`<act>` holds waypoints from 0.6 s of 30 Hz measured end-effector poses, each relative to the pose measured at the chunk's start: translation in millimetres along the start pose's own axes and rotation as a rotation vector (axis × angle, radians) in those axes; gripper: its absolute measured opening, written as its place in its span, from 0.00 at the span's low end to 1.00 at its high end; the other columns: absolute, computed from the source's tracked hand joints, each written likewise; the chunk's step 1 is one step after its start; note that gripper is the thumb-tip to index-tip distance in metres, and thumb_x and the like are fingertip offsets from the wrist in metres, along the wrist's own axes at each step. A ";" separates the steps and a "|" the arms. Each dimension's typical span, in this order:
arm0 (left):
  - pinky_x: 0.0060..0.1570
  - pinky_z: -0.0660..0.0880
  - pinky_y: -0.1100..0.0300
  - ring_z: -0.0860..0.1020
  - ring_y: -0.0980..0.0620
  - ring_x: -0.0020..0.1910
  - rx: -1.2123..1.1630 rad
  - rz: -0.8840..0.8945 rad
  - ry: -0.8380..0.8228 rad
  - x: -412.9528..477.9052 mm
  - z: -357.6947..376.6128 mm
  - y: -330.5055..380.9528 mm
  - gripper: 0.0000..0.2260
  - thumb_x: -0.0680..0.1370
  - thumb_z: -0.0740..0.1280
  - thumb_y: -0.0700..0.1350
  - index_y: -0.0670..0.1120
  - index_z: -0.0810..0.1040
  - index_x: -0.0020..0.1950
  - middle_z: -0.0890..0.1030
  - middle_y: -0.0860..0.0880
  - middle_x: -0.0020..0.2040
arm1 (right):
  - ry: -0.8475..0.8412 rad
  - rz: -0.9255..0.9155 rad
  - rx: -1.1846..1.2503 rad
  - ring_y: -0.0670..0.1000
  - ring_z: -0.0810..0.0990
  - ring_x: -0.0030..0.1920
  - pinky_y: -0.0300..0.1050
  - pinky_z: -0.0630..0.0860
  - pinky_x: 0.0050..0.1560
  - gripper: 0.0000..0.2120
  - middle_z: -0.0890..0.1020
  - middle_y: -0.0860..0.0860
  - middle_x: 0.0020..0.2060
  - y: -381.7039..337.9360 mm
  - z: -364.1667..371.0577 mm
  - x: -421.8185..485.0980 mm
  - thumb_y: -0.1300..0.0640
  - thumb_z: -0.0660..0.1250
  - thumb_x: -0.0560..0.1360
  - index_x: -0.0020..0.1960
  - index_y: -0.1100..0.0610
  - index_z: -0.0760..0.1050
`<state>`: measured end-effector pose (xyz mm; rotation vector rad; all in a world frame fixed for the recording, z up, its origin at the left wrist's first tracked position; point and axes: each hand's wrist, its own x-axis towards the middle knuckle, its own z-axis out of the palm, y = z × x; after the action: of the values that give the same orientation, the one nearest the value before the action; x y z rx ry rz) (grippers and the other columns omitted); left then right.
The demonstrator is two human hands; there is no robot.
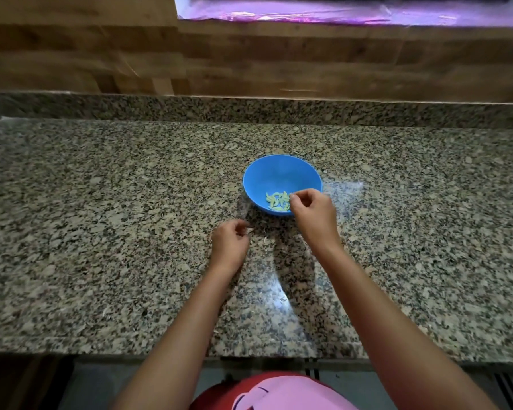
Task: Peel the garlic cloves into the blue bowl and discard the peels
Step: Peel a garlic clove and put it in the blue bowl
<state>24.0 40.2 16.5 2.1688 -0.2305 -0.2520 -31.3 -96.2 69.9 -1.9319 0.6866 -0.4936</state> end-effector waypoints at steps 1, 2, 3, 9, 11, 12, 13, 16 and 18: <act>0.38 0.71 0.77 0.75 0.56 0.46 0.061 0.044 -0.011 0.4 2.0 1.1 0.13 0.77 0.66 0.37 0.42 0.77 0.61 0.77 0.46 0.58 | 0.005 0.000 0.016 0.45 0.76 0.36 0.38 0.72 0.37 0.07 0.79 0.49 0.37 3.3 0.3 -5.8 0.57 0.63 0.77 0.47 0.60 0.78; 0.42 0.70 0.76 0.73 0.55 0.49 0.116 0.072 -0.015 0.7 3.6 1.6 0.13 0.77 0.66 0.37 0.42 0.76 0.61 0.76 0.45 0.59 | 0.003 0.005 0.033 0.45 0.75 0.35 0.37 0.71 0.35 0.06 0.79 0.49 0.36 6.9 0.3 -12.0 0.57 0.63 0.77 0.45 0.59 0.77; 0.44 0.69 0.75 0.72 0.56 0.50 0.160 0.087 -0.001 0.9 4.2 1.8 0.13 0.77 0.65 0.37 0.42 0.76 0.62 0.74 0.46 0.60 | -0.008 0.013 0.052 0.45 0.75 0.35 0.37 0.72 0.34 0.06 0.79 0.49 0.35 10.3 0.2 -19.1 0.57 0.64 0.77 0.43 0.57 0.77; 0.56 0.67 0.64 0.69 0.48 0.63 0.299 0.084 -0.036 13.3 1.1 -5.3 0.16 0.79 0.62 0.41 0.43 0.72 0.67 0.69 0.45 0.63 | -0.112 0.112 0.060 0.46 0.75 0.34 0.44 0.74 0.37 0.06 0.79 0.50 0.34 31.2 6.4 -42.0 0.57 0.65 0.76 0.41 0.55 0.77; 0.59 0.69 0.59 0.69 0.47 0.62 0.328 0.108 -0.059 15.2 0.7 -5.8 0.13 0.80 0.62 0.42 0.40 0.75 0.63 0.70 0.44 0.61 | -0.145 0.170 0.075 0.48 0.75 0.33 0.45 0.73 0.34 0.06 0.80 0.52 0.35 36.3 10.1 -43.3 0.57 0.65 0.76 0.43 0.56 0.77; 0.58 0.69 0.59 0.70 0.47 0.60 0.325 0.110 -0.061 15.3 0.5 -6.2 0.12 0.79 0.62 0.43 0.40 0.75 0.60 0.71 0.44 0.60 | -0.162 0.205 0.090 0.49 0.75 0.32 0.43 0.72 0.32 0.05 0.80 0.53 0.36 38.0 11.8 -43.2 0.57 0.64 0.77 0.43 0.57 0.77; 0.56 0.69 0.60 0.71 0.48 0.58 0.312 0.112 -0.062 14.6 0.0 -6.2 0.10 0.79 0.63 0.42 0.40 0.76 0.58 0.72 0.44 0.59 | -0.180 0.244 0.121 0.49 0.75 0.30 0.42 0.71 0.29 0.05 0.80 0.55 0.36 38.7 13.1 -43.1 0.58 0.64 0.77 0.44 0.57 0.77; 0.43 0.70 0.67 0.75 0.54 0.47 0.130 0.082 -0.072 9.4 -2.3 -8.2 0.08 0.77 0.66 0.41 0.41 0.79 0.54 0.79 0.46 0.52 | -0.245 0.340 0.275 0.47 0.74 0.25 0.40 0.71 0.24 0.04 0.79 0.57 0.38 35.7 16.2 -41.9 0.61 0.66 0.77 0.48 0.61 0.77; 0.37 0.72 0.67 0.78 0.54 0.40 -0.146 -0.009 -0.150 0.3 -3.5 -7.9 0.07 0.76 0.69 0.41 0.41 0.80 0.52 0.82 0.47 0.46 | -0.290 0.370 0.368 0.45 0.75 0.24 0.38 0.71 0.22 0.07 0.79 0.58 0.38 31.3 17.7 -42.0 0.63 0.67 0.75 0.53 0.64 0.76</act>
<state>25.8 47.4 11.9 2.0085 -0.2784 -0.4239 -60.2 -68.0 32.2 -1.4499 0.6889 -0.0940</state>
